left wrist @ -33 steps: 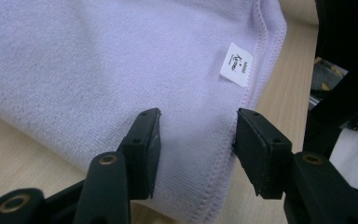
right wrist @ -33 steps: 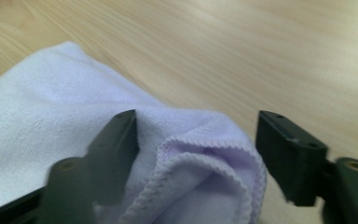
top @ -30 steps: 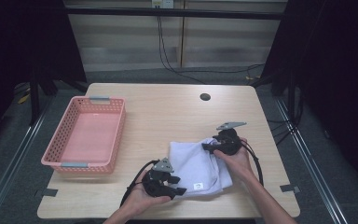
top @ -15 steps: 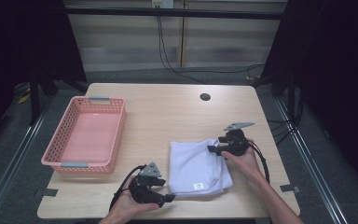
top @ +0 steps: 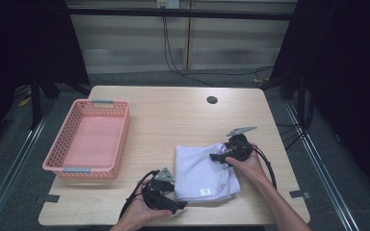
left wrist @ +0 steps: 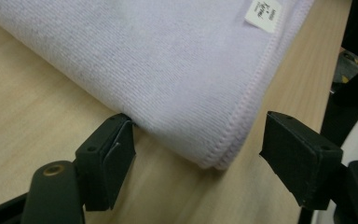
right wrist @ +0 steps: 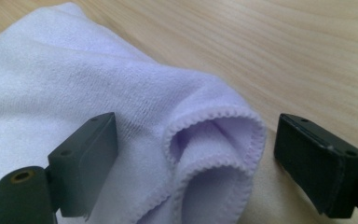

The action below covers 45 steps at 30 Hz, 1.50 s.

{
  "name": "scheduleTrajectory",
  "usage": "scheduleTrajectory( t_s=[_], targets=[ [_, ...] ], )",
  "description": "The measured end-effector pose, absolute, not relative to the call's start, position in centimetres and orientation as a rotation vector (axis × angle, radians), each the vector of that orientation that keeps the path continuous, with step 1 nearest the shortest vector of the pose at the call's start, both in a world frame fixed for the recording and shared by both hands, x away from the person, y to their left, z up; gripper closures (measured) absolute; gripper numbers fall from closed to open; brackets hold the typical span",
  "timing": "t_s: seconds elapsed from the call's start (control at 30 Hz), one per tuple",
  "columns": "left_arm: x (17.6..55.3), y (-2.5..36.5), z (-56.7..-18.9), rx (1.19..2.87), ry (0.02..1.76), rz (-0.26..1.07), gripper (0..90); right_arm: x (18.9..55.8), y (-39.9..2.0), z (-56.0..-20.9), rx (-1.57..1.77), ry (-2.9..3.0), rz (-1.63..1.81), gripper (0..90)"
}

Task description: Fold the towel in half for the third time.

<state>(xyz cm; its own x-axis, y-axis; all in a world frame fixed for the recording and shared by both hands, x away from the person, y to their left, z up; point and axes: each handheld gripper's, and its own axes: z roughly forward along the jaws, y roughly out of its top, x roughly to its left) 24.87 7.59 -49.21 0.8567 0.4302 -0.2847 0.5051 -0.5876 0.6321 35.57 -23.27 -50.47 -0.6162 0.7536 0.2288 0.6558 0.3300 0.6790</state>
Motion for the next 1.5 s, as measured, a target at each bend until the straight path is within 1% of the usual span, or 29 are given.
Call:
scheduleTrajectory(
  t_s=[0.07, 0.13, 0.2, 0.27, 0.33, 0.37, 0.43, 0.5, 0.53, 0.57, 0.63, 0.67, 0.7, 0.77, 0.8, 0.9, 1.0, 1.1, 1.17, 1.5],
  targets=[
    [24.7, 7.3, -49.2, 2.302, 0.66, -0.112, 23.0, 35.5, -23.1, -50.4, 1.298, 2.475, 1.157, 14.9],
    [24.6, 7.0, -49.2, 2.31, 0.632, -0.103, 20.4, 35.4, -23.0, -50.2, 1.28, 2.502, 1.16, 20.9],
    [24.5, 6.8, -49.1, 2.321, 0.634, -0.121, 16.1, 35.4, -23.0, -50.2, 1.278, 2.515, 1.174, 22.1],
    [24.4, 6.6, -49.2, 2.308, 0.633, -0.113, 16.7, 35.3, -23.0, -50.1, 1.275, 2.522, 1.156, 23.4],
    [24.4, 6.5, -49.2, 2.322, 0.623, -0.098, 16.2, 35.2, -22.8, -50.1, 1.254, 2.54, 1.161, 30.4],
    [24.4, 6.5, -49.2, 2.319, 0.621, -0.089, 17.7, 35.1, -22.7, -50.1, 1.257, 2.537, 1.158, 32.0],
    [24.2, 6.2, -49.3, 2.321, 0.609, -0.041, 22.9, 35.1, -22.5, -50.0, 1.248, 2.549, 1.154, 37.1],
    [24.1, 6.0, -49.2, 2.349, 0.594, 0.024, 32.1, 35.0, -22.5, -50.0, 1.24, 2.558, 1.16, 42.1],
    [24.1, 6.0, -49.1, 2.37, 0.58, 0.05, 35.6, 35.0, -22.5, -50.0, 1.242, 2.564, 1.169, 45.6],
    [24.1, 6.1, -48.9, 2.397, 0.563, 0.077, 41.3, 35.0, -22.5, -50.0, 1.243, 2.57, 1.174, 49.2],
    [24.2, 6.1, -49.0, 2.385, 0.568, 0.073, 46.6, 35.0, -22.5, -50.1, 1.25, 2.569, 1.191, 53.4],
    [24.3, 6.1, -48.9, 2.381, 0.586, 0.074, 52.6, 34.9, -22.5, -50.1, 1.257, 2.571, 1.197, 55.9],
    [24.4, 6.2, -48.9, 2.379, 0.578, 0.057, 56.6, 34.9, -22.5, -50.1, 1.258, 2.567, 1.212, 58.3],
    [24.7, 6.4, -48.9, 2.375, 0.565, 0.035, 62.5, 34.8, -22.6, -50.0, 1.245, 2.566, 1.212, 63.4],
    [24.8, 6.5, -49.0, 2.354, 0.582, 0.014, 63.7, 34.8, -22.6, -49.9, 1.242, 2.562, 1.217, 64.9],
    [25.5, 7.1, -49.0, 2.306, 0.616, -0.066, 67.8, 34.7, -22.5, -49.7, 1.223, 2.528, 1.22, 67.7],
    [26.1, 7.9, -48.7, 2.248, 0.644, -0.108, 70.2, 34.6, -22.3, -49.7, 1.237, 2.509, 1.224, 68.2],
    [26.5, 8.2, -48.4, 2.217, 0.661, -0.123, 70.8, 34.7, -22.5, -49.6, 1.251, 2.507, 1.239, 68.6],
    [26.6, 8.3, -48.1, 2.224, 0.645, -0.102, 71.0, 34.9, -22.6, -49.5, 1.264, 2.498, 1.252, 68.7],
    [27.5, 8.9, -47.2, 2.163, 0.649, -0.112, 71.3, 35.3, -23.1, -48.9, 1.298, 2.477, 1.308, 69.2]
  ],
)
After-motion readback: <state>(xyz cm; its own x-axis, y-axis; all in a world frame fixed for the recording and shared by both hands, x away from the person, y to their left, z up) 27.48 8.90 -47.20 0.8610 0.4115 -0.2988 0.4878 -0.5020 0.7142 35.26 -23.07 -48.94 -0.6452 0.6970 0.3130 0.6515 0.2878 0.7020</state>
